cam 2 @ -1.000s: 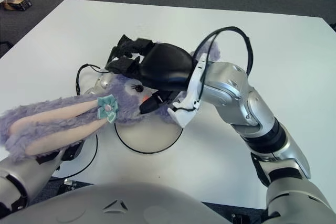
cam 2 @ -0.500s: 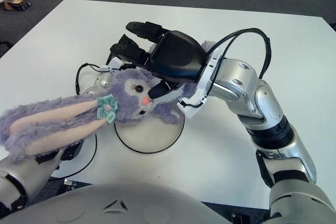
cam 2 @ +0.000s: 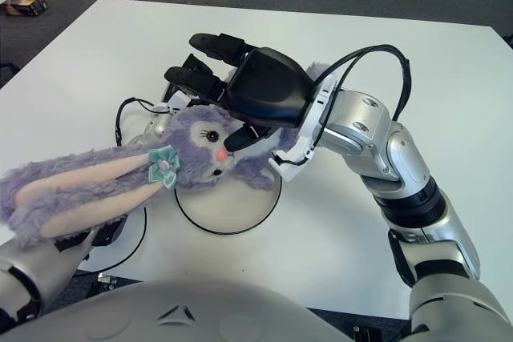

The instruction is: Put the doll into the plate.

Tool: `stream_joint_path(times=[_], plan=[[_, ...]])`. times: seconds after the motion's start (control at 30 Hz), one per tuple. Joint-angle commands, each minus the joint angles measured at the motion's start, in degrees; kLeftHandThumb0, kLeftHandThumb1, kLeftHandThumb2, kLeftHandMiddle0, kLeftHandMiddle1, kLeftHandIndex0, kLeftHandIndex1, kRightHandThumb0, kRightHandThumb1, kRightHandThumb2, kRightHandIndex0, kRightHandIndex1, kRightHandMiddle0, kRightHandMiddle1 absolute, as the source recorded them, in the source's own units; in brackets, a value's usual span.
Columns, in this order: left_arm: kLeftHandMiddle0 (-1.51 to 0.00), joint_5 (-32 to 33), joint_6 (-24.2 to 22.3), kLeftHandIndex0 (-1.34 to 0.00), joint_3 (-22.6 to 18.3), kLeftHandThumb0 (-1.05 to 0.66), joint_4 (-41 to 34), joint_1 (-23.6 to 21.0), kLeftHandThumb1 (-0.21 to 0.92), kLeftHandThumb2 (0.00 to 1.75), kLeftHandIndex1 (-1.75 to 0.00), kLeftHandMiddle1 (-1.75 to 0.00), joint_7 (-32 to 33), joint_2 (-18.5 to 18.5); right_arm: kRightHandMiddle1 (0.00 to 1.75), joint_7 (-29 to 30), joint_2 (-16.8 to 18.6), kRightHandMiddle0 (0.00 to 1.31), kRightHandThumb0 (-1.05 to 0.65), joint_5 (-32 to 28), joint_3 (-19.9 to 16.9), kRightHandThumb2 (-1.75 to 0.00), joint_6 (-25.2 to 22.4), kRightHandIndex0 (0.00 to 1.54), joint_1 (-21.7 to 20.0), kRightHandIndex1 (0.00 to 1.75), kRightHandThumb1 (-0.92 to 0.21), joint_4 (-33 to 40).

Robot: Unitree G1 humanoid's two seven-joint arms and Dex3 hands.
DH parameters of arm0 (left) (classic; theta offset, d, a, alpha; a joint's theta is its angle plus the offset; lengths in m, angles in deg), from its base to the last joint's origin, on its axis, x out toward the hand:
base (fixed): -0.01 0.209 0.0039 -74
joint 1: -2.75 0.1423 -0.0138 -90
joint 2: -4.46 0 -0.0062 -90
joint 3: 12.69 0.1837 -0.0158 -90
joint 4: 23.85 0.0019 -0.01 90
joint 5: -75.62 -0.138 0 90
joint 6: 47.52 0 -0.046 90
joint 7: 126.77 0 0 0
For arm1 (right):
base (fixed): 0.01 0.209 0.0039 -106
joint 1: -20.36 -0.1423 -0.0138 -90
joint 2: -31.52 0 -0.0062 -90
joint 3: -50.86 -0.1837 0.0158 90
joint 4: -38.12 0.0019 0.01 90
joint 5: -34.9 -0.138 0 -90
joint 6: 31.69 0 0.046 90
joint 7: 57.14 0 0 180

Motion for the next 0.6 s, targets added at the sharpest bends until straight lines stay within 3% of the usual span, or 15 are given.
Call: stream_joint_path(times=[0.0, 0.13, 0.3, 0.4, 0.57], plan=[[-0.54, -0.37, -1.76, -0.18, 0.33, -0.01, 1.81, 2.01, 0.58, 0.97, -1.75, -1.58, -2.49, -0.11, 0.02, -0.23, -0.09, 0.0, -0.96, 0.03, -0.95, -0.97, 0.25, 0.0, 0.51, 0.0, -0.92, 0.81], [-0.55, 0.34, -1.64, -0.18, -0.32, -0.01, 1.65, 2.28, 0.58, 0.97, -1.75, -1.57, -2.18, -0.24, 0.02, -0.41, -0.17, 0.0, -0.96, -0.09, -1.14, -0.97, 0.16, 0.0, 0.82, 0.0, -0.92, 1.33], [-0.52, 0.48, -1.48, -0.16, -1.47, 0.0, 1.34, -0.15, 0.6, 0.94, -1.75, -1.59, -2.3, 4.59, 0.02, -0.78, -0.41, 0.0, -0.96, -0.5, -1.61, -0.97, -0.03, 0.0, 1.28, 0.0, -0.92, 2.25], [-0.49, -1.84, -1.52, -0.15, -0.8, 0.0, 1.7, -0.97, 0.63, 0.9, -1.75, -1.59, 2.32, 8.68, 0.02, -1.05, -0.53, 0.0, -0.96, -0.75, -1.88, -0.97, -0.18, 0.0, 1.51, 0.0, -0.92, 2.81], [-0.48, -2.96, -1.81, -0.14, -1.05, 0.0, 1.98, -0.43, 0.66, 0.86, -1.75, -1.58, 6.8, 9.82, 0.02, -1.64, -0.38, 0.0, -0.96, -0.92, -2.2, -0.97, -0.42, 0.0, 1.78, 0.0, -0.92, 3.58]])
